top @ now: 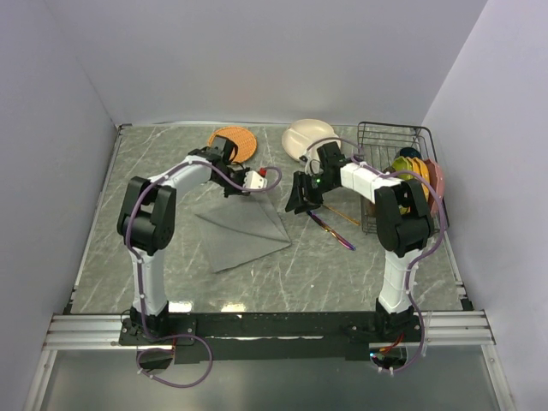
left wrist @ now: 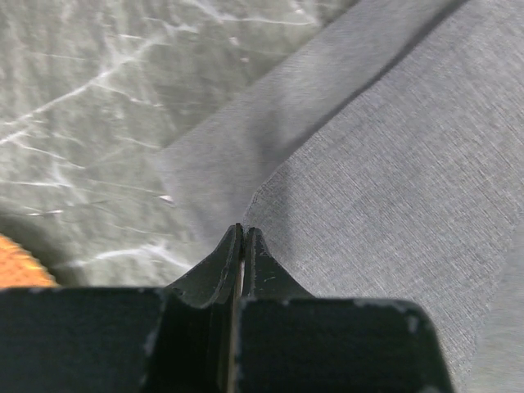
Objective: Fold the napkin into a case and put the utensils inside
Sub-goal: Fold the top corner of the square-folded napkin at the center of the board.
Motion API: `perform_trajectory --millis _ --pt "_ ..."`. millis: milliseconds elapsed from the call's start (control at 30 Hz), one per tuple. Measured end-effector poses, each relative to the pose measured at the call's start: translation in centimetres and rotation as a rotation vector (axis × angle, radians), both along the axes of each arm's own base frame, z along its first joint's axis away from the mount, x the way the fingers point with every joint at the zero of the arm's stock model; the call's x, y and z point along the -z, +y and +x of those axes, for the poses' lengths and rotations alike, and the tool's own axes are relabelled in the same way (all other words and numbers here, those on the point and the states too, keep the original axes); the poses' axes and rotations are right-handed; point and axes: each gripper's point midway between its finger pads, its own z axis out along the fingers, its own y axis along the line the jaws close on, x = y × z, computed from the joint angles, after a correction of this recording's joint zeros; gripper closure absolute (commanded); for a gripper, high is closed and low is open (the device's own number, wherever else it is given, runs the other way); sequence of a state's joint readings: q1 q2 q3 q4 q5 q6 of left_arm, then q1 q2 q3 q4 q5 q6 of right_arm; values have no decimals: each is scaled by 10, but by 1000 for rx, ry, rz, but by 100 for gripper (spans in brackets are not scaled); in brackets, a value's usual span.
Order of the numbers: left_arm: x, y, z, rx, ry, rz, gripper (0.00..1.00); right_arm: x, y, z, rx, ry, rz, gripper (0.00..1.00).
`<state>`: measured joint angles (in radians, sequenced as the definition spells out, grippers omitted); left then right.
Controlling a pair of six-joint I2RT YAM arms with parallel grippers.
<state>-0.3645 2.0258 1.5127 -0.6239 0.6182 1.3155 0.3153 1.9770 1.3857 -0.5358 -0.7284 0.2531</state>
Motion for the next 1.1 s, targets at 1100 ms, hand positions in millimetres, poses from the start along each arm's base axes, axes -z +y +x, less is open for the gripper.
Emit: perform_trajectory --millis 1100 --pt "12 -25 8 129 -64 30 99 16 1 -30 -3 117 45 70"
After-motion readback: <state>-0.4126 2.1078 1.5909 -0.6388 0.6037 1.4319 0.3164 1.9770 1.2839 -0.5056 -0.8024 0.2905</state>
